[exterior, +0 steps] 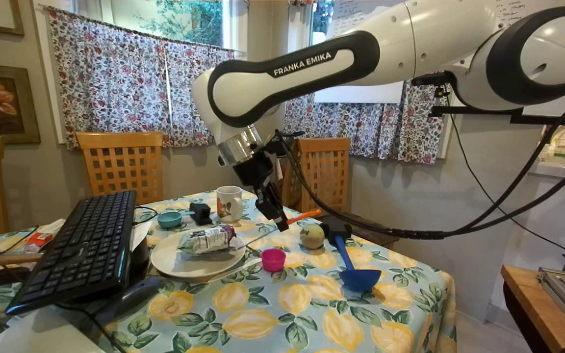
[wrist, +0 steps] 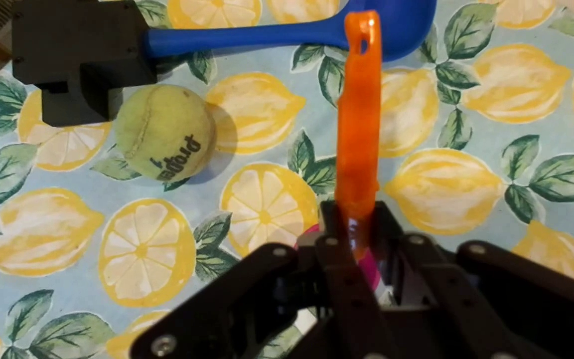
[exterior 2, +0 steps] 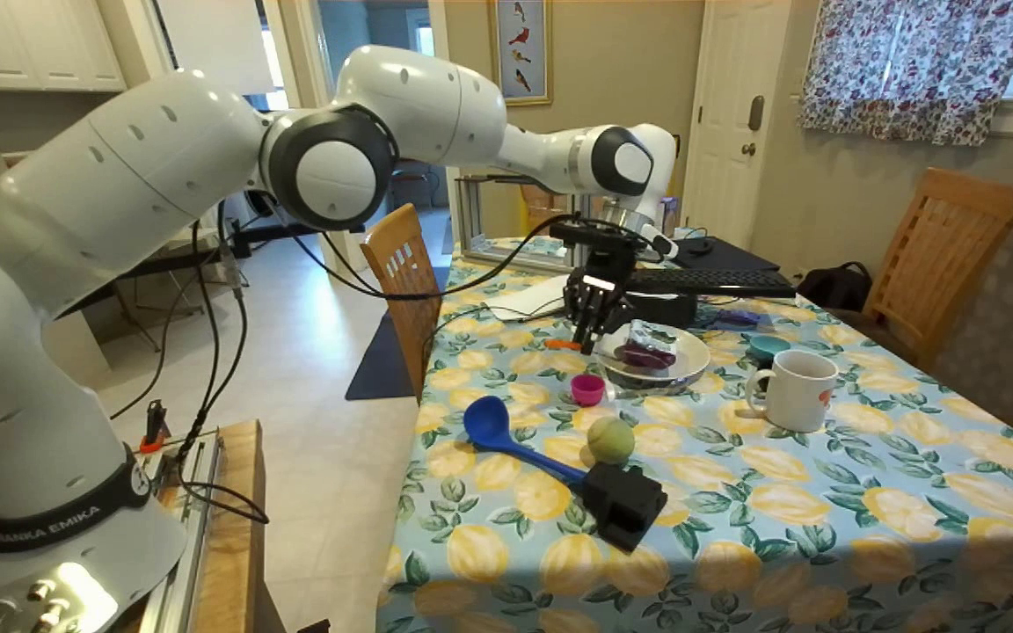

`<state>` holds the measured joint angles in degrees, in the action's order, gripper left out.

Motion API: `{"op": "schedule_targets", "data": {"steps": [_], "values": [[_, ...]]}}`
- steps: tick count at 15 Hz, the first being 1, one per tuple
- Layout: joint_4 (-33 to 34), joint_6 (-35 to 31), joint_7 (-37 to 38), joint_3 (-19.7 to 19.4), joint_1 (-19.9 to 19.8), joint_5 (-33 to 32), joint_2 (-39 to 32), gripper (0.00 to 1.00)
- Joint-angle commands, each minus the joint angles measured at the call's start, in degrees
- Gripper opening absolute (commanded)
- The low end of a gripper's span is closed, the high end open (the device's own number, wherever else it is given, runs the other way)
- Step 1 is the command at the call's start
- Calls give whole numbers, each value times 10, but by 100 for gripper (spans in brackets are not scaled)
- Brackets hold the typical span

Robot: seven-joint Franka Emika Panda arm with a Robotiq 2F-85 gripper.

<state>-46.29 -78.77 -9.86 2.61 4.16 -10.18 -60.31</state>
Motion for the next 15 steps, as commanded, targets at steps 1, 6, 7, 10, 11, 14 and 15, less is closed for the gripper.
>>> {"op": "schedule_targets", "data": {"steps": [1,6,7,10,11,14,15], "values": [[69,43,-24,6,-7,11,-40,5],[109,77,-57,13,-10,16,-62,5],[114,88,-76,20,-11,20,-62,5],[124,115,-137,44,-14,36,-62,5],[126,124,-154,52,-15,41,-61,5],[119,136,-177,63,-1,35,-46,5],[110,120,-160,54,12,17,-35,5]]}}
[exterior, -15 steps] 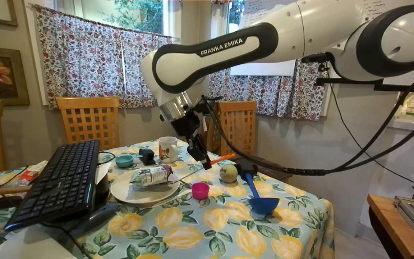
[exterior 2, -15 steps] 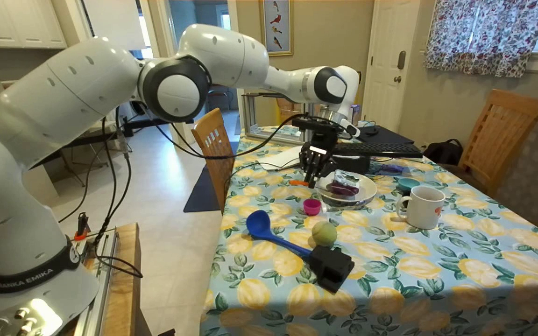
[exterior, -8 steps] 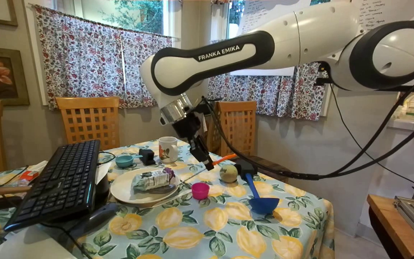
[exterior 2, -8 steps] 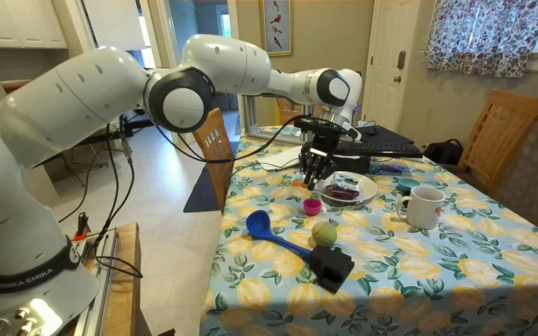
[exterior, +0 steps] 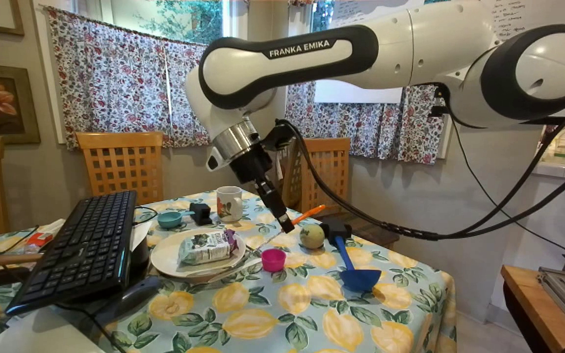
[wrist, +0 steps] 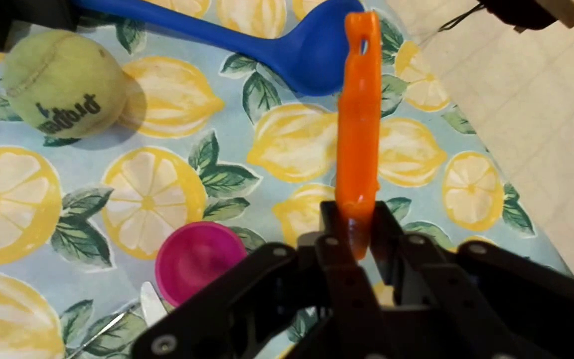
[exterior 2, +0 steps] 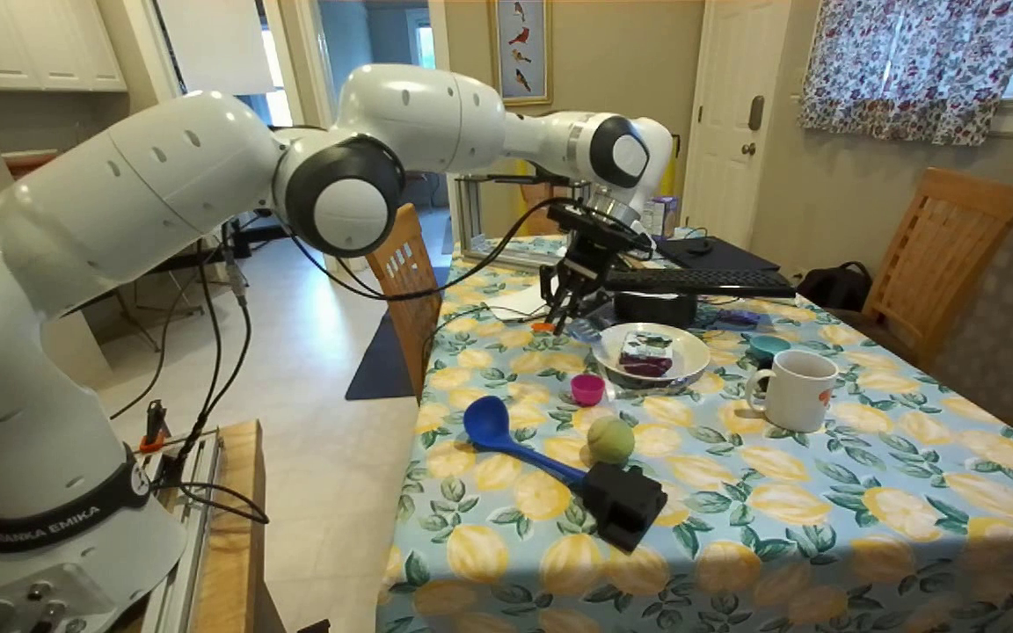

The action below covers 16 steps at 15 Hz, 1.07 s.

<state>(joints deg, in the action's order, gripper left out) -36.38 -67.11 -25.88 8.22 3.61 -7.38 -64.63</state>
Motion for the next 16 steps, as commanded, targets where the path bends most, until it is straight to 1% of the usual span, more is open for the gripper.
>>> {"op": "schedule_targets", "data": {"steps": [1,2,4,7,9,12,14,16], "values": [[-8,-17,4,-4,30,-22,22,5],[-24,-41,9,-16,49,-46,30,5],[-49,-89,22,-25,76,-78,34,5],[-109,-185,77,-36,118,-117,45,5],[-177,-270,144,-34,135,-119,64,5],[-254,-401,255,-37,153,-118,81,5],[-306,-479,324,-45,162,-124,97,5],[-357,-543,390,-56,170,-131,115,5]]}}
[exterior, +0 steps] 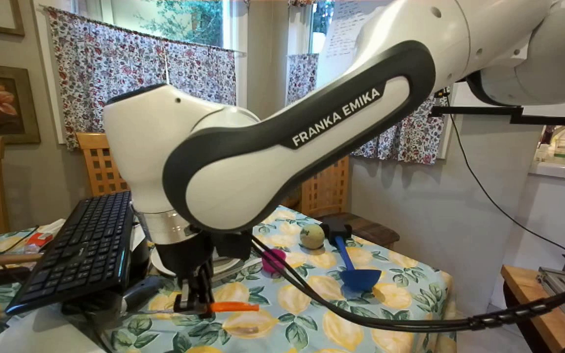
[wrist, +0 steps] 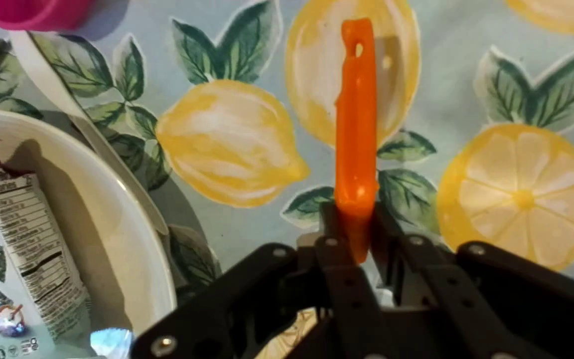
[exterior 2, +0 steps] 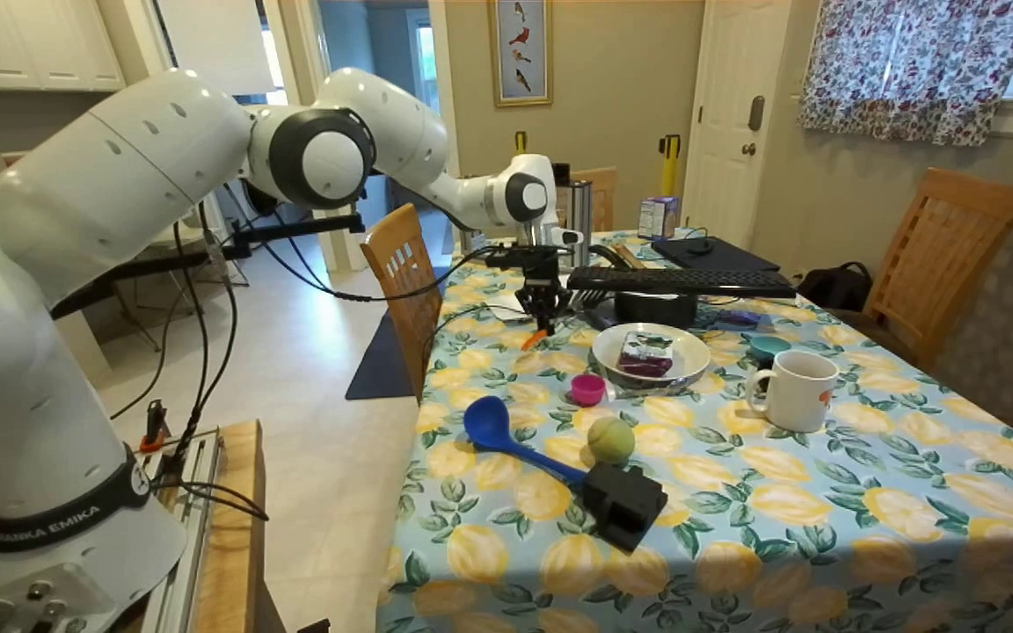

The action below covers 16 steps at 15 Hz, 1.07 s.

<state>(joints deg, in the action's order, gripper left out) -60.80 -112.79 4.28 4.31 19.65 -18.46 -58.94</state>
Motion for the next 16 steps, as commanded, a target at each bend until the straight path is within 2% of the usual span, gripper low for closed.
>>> {"op": "schedule_targets", "data": {"steps": [1,2,5,6,7,10,13,16], "values": [[-139,-105,111,-20,11,-21,70,44],[-166,-131,135,-24,14,-26,81,45],[-243,-168,160,-17,10,-20,121,66],[-267,-192,134,-21,15,-1,134,72],[-293,-216,141,-23,16,-3,149,80],[-371,-300,197,-42,33,-11,193,98],[-454,-383,309,-86,74,-17,242,100],[-541,-417,436,-144,135,-28,299,100]]}}
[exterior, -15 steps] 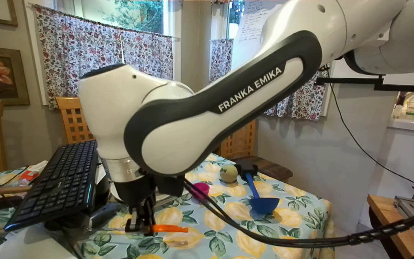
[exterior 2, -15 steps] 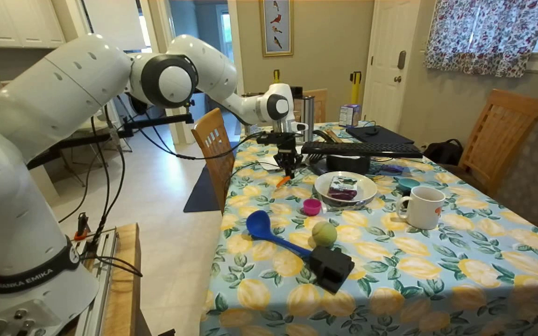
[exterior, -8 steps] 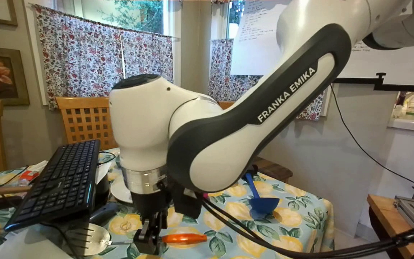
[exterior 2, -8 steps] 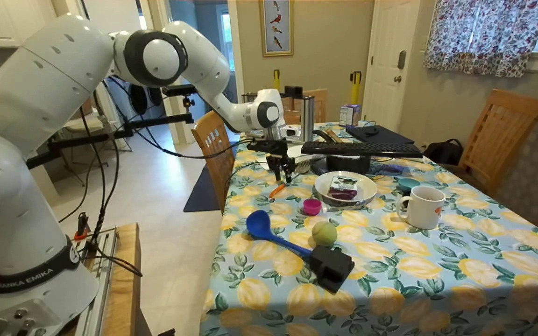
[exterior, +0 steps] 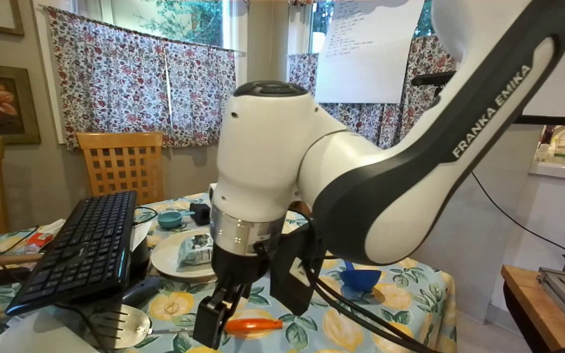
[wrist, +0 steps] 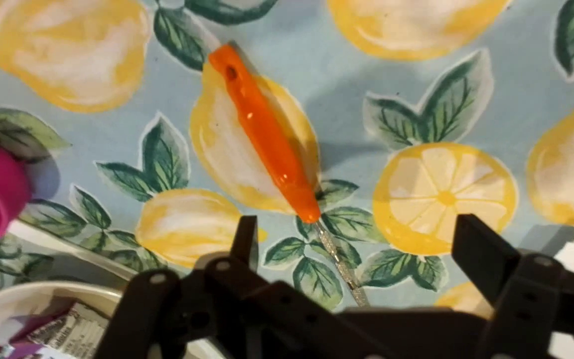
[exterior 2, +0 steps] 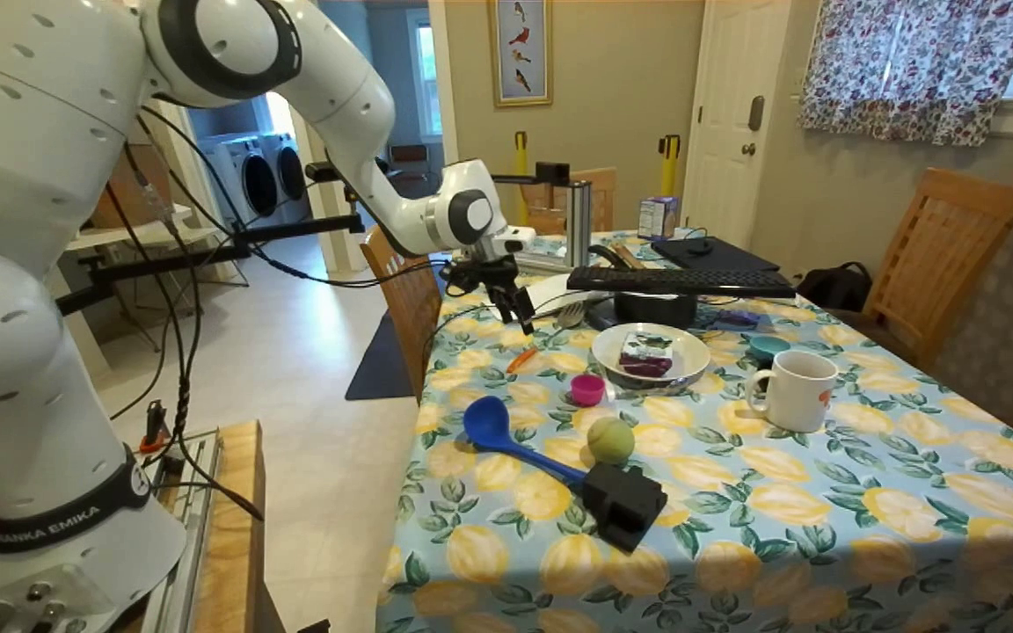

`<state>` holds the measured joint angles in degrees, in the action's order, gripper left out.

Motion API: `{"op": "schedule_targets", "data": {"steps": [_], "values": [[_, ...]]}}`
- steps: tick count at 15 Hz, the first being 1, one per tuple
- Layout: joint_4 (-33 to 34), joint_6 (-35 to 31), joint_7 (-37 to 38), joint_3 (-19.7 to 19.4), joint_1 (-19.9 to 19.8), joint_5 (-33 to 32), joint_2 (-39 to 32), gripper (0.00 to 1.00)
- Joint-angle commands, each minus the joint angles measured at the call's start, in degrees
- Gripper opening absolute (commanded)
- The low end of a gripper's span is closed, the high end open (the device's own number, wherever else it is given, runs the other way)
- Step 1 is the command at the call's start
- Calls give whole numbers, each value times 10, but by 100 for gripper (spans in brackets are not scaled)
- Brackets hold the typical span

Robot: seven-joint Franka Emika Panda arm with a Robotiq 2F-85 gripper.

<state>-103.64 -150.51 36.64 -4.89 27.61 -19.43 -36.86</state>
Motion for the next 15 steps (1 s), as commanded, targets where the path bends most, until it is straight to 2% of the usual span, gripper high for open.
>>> {"op": "schedule_targets", "data": {"steps": [1,3,5,6,7,8,10,12,13,15], "values": [[-141,-41,152,-80,86,-16,97,100],[-200,-31,232,-143,155,-24,137,100],[-257,-10,306,-190,211,-85,177,100],[-286,1,339,-181,206,-138,203,100],[-312,13,367,-186,217,-187,225,100],[-342,19,377,-221,259,-216,243,100],[-397,33,435,-236,283,-302,291,100],[-450,53,527,-251,308,-381,341,100],[-381,46,476,-140,190,-340,274,100],[-423,52,516,-137,195,-370,310,100]]}}
